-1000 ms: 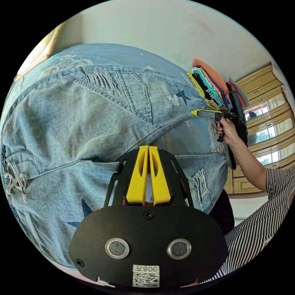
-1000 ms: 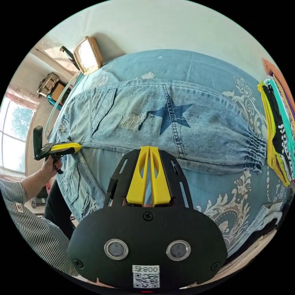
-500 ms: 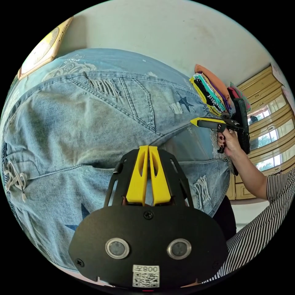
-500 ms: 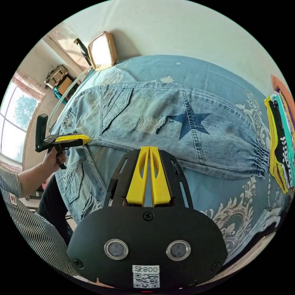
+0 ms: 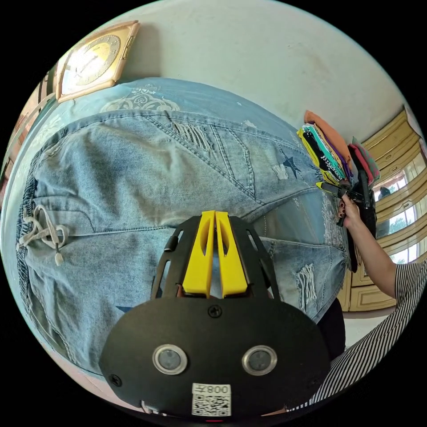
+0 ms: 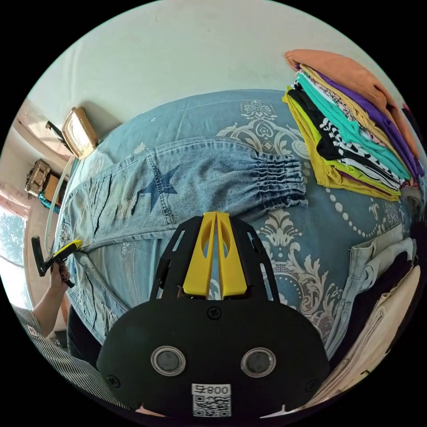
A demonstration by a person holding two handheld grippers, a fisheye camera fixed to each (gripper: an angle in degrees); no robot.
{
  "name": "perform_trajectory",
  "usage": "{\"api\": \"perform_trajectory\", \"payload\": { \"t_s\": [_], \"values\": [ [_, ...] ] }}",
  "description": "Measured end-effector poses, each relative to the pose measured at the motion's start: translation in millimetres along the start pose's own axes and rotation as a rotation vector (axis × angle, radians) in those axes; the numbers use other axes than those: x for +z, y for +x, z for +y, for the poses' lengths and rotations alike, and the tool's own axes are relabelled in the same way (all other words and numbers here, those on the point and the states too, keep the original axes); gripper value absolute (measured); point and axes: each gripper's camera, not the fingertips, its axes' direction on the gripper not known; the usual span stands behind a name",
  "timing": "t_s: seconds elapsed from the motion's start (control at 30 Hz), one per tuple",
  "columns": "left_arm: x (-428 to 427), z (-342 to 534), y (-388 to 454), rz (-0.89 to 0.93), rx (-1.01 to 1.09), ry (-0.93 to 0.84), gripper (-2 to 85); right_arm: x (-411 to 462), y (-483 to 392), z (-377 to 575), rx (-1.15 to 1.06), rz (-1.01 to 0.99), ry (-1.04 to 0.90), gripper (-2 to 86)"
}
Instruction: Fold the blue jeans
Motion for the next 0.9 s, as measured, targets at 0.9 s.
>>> {"api": "perform_trajectory", "payload": {
  "t_s": [0.9],
  "values": [
    [-110.4, 119.4, -189.3, -0.022, -0.269, 0.079, 0.1, 196.2, -338.0, 33.7, -0.611, -0.377, -0.316, 0.1]
  ]
}}
